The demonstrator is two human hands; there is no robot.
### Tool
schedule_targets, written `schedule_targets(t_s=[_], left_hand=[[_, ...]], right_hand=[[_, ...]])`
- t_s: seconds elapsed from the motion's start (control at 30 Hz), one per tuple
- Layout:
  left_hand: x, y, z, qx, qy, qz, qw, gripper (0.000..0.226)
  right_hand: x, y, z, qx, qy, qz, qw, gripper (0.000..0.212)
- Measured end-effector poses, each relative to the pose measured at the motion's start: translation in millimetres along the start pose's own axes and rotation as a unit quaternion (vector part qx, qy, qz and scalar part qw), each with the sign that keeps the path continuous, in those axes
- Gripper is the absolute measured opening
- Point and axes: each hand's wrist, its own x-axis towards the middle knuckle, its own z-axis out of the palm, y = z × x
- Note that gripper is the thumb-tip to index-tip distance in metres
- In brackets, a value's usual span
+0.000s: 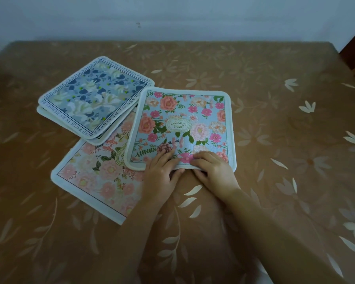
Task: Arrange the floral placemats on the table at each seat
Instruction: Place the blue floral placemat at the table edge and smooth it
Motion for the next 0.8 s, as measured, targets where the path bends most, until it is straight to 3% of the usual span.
schedule_targets(t_s=[0.2, 0.67, 0.8], left_hand=[[-4, 4, -15, -0.03, 0.036, 0.031, 0.998, 0.017], [-55, 65, -7, -0.13, -0.008, 0.001, 0.991, 0.015], [-73, 93, 1, -0.126, -0.035, 0.034, 0.991, 0.016]], right_hand=[[-4, -1, -13, 0.008, 0.002, 0.011, 1.0, 0.014], [-95, 10, -66, 0.035, -0.023, 0.079, 0.996, 0.016], [-133, 15, -88, 0.037, -0.027, 0.111, 0.993, 0.018]])
